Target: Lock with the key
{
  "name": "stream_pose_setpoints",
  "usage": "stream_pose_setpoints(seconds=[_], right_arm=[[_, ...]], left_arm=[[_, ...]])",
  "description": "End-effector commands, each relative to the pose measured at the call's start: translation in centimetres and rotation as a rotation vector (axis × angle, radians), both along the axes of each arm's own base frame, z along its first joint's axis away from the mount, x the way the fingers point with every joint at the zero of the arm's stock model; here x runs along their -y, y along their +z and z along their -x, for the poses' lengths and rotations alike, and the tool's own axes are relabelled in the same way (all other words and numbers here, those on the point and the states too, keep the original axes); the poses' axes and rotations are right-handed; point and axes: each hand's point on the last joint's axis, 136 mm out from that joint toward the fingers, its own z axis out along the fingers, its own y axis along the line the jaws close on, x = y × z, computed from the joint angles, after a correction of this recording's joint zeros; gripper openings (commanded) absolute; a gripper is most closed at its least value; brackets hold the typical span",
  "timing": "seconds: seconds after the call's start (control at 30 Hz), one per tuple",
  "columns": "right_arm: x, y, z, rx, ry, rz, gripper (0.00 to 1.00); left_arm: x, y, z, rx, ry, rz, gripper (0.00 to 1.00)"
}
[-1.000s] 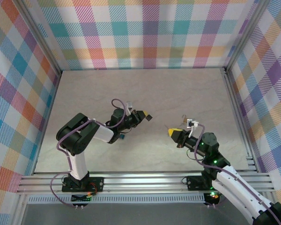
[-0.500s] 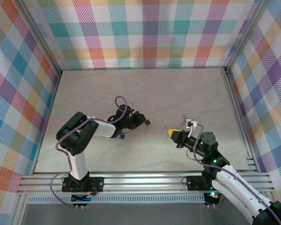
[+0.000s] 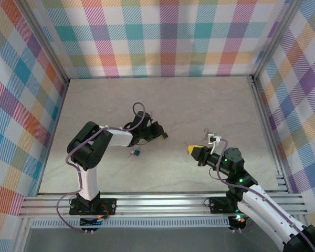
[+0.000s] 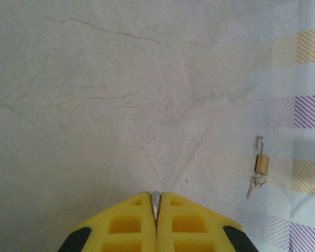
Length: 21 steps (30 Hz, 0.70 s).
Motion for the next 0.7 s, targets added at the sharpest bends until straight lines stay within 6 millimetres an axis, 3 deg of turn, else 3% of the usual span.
stream_pose_setpoints(seconds=[0.0,0.17,0.4,0.67], right_arm=[[-0.25,1.9,0.07,0.062,0.019,-0.014,0.0],[-0.24,1.76,0.05,0.056,0.018,-0.014,0.0],[-0.22,1.64,0.02,0.049,0.015,-0.013,0.0],[-0.22,1.51,-0.03,0.042,0.014,-0.012,0.0]], left_arm=[[-0.55,-1.09,-0.29,-0.024,-0.014,-0.043,0.0],[-0.49,-1.58,-0.3,-0.04,-0.03,-0.069,0.0],[-0.85,-1.59,-0.41,-0.044,-0.033,-0.083,0.18],[-1.19,-0.97,-0.81,-0.035,-0.03,-0.087,0.26]])
